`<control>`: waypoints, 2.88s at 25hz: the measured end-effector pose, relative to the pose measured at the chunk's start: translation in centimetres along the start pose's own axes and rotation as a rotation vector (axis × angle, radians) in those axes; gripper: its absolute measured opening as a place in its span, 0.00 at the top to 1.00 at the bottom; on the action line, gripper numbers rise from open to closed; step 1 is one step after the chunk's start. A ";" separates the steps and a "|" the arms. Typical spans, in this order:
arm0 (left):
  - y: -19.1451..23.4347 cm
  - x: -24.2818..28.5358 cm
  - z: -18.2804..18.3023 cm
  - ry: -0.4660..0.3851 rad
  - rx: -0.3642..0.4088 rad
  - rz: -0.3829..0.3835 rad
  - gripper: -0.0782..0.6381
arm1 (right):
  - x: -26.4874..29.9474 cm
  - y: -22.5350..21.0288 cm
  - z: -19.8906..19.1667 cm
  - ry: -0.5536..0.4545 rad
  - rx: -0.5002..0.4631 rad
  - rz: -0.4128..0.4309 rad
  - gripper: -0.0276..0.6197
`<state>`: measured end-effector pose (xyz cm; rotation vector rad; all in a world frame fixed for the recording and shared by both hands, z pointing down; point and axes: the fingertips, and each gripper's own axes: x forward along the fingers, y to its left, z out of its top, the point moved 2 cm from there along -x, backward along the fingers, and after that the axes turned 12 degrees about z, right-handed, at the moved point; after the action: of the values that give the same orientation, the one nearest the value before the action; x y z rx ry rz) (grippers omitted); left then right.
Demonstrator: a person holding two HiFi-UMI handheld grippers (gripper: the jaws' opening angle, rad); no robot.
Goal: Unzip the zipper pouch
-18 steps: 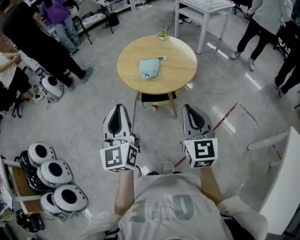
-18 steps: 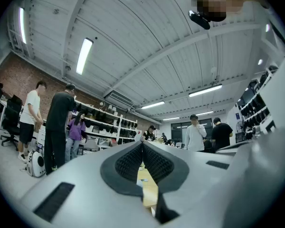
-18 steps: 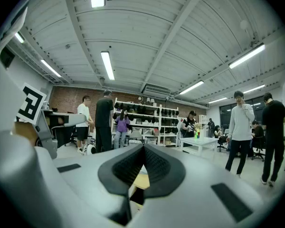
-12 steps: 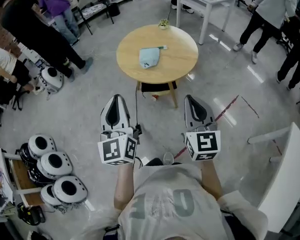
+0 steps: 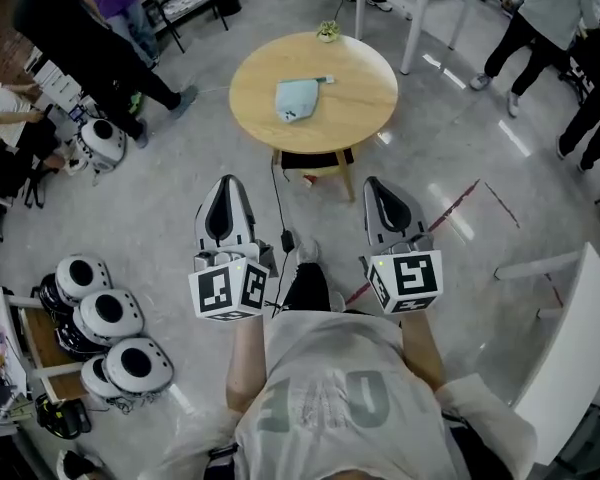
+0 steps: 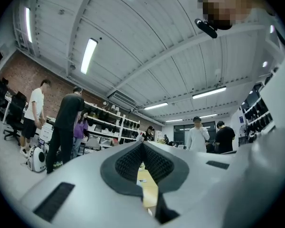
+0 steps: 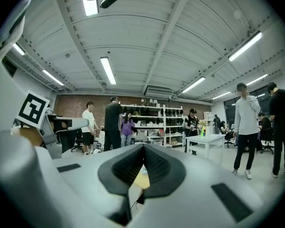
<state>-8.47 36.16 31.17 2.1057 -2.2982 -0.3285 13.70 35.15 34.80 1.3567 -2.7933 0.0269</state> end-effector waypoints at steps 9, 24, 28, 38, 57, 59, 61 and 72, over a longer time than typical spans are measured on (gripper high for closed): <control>-0.2 4.9 -1.2 0.017 -0.021 -0.020 0.85 | 3.8 -2.2 -0.8 0.030 -0.001 0.008 0.91; 0.1 23.3 -3.9 0.080 -0.123 -0.053 0.85 | 17.5 -11.6 0.9 0.086 -0.042 -0.050 0.91; 2.3 28.1 -4.4 0.102 -0.120 -0.067 0.85 | 22.6 -12.1 0.9 0.112 -0.026 -0.074 0.91; 6.4 43.7 -6.3 0.100 -0.114 -0.154 0.85 | 37.0 -16.6 1.9 0.122 -0.029 -0.163 0.91; 6.1 50.1 -11.9 0.244 -0.142 -0.102 0.85 | 44.3 -21.2 0.4 0.150 -0.003 -0.084 0.91; 5.8 50.8 -12.9 0.266 -0.146 -0.106 0.85 | 45.0 -21.8 0.3 0.148 -0.002 -0.068 0.91; 5.3 51.2 -14.0 0.302 -0.161 -0.126 0.85 | 45.4 -22.3 0.2 0.151 -0.003 -0.057 0.91; 5.9 52.3 -27.2 0.652 -0.344 -0.080 0.62 | 45.6 -25.0 -1.2 0.182 0.003 -0.065 0.91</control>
<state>-15.36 -19.00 51.61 1.7855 -1.6569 -0.0185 5.22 -16.05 37.82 1.3701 -2.5996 0.1449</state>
